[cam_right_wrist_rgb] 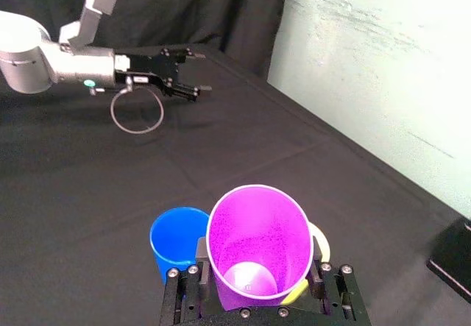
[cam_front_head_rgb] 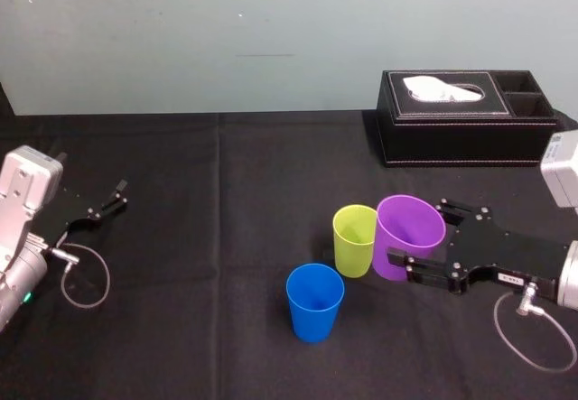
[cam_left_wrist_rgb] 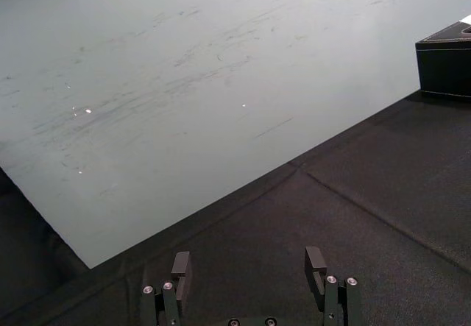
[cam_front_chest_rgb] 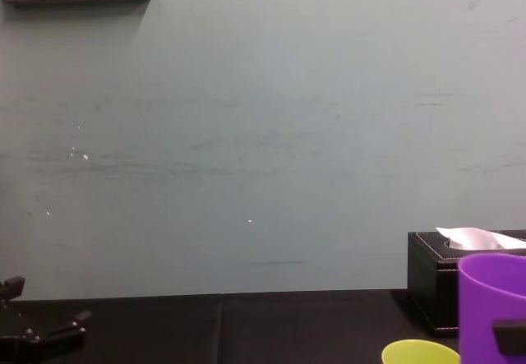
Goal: Stack the three plastic cups sequentially using one hand.
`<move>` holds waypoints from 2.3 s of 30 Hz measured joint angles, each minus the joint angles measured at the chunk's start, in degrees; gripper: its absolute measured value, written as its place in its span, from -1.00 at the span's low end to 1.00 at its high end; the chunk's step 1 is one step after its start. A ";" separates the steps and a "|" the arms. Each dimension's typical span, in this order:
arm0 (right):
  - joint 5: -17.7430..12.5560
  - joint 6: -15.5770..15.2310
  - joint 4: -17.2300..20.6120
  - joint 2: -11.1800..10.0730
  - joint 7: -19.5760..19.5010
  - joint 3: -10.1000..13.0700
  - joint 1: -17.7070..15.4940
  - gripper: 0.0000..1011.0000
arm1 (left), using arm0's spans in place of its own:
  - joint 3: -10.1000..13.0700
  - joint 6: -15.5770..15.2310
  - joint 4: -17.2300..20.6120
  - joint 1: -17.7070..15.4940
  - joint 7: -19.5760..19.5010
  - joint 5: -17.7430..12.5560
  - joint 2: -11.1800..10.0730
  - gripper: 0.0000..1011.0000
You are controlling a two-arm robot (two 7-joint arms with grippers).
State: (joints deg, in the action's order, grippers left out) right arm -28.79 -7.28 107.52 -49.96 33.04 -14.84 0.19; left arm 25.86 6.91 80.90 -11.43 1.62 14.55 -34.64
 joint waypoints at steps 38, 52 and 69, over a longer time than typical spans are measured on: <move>3.77 -4.36 -1.30 5.64 1.18 -12.07 10.47 0.46 | 0.00 0.00 0.00 0.00 0.00 0.00 0.00 1.00; 4.13 -4.58 -2.08 6.49 0.98 -13.34 11.28 0.46 | 0.00 0.00 0.00 0.00 0.00 0.00 0.00 1.00; 5.18 -4.61 -3.50 7.48 0.85 -14.28 12.20 0.46 | 0.00 0.00 0.00 0.00 0.00 0.00 0.00 1.00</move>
State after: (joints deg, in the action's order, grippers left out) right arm -23.62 -11.89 104.02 -42.48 33.89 -29.13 12.39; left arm 25.86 6.91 80.90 -11.43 1.62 14.55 -34.64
